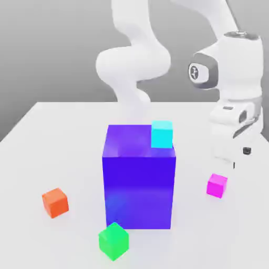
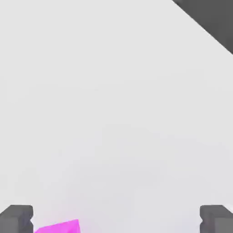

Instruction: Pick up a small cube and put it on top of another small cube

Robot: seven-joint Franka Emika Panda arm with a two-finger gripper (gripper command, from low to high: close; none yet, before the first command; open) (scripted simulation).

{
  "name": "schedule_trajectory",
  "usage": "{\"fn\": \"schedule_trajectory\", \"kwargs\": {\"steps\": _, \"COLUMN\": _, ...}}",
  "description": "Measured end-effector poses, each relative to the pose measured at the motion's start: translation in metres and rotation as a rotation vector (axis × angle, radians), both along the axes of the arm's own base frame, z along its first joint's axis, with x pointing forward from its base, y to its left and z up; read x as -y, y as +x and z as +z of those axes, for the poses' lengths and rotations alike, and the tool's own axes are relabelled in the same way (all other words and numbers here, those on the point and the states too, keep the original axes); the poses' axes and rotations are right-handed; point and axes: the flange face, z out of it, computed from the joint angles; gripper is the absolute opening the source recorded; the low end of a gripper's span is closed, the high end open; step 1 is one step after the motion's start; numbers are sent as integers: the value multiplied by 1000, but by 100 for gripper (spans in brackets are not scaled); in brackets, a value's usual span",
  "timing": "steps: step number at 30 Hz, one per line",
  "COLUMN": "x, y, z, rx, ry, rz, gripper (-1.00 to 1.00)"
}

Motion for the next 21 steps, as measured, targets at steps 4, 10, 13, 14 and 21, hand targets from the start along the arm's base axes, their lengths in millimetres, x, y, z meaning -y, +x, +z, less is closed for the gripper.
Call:
{"fn": "schedule_trajectory", "kwargs": {"steps": 4, "x": -3, "y": -41, "z": -47, "rx": -42, "ry": -66, "rz": 114, "gripper": 0}}
{"fn": "schedule_trajectory", "kwargs": {"steps": 10, "x": -1, "y": -43, "z": -97, "rx": -47, "ry": -70, "rz": 115, "gripper": 0}}
{"fn": "schedule_trajectory", "kwargs": {"steps": 13, "x": 0, "y": -44, "z": -105, "rx": -48, "ry": -70, "rz": 114, "gripper": -100}}
{"fn": "schedule_trajectory", "kwargs": {"steps": 14, "x": 0, "y": -44, "z": -105, "rx": -48, "ry": -70, "rz": 114, "gripper": -100}}
{"fn": "schedule_trajectory", "kwargs": {"steps": 21, "x": -1, "y": -42, "z": -86, "rx": -45, "ry": -71, "rz": 115, "gripper": -100}}
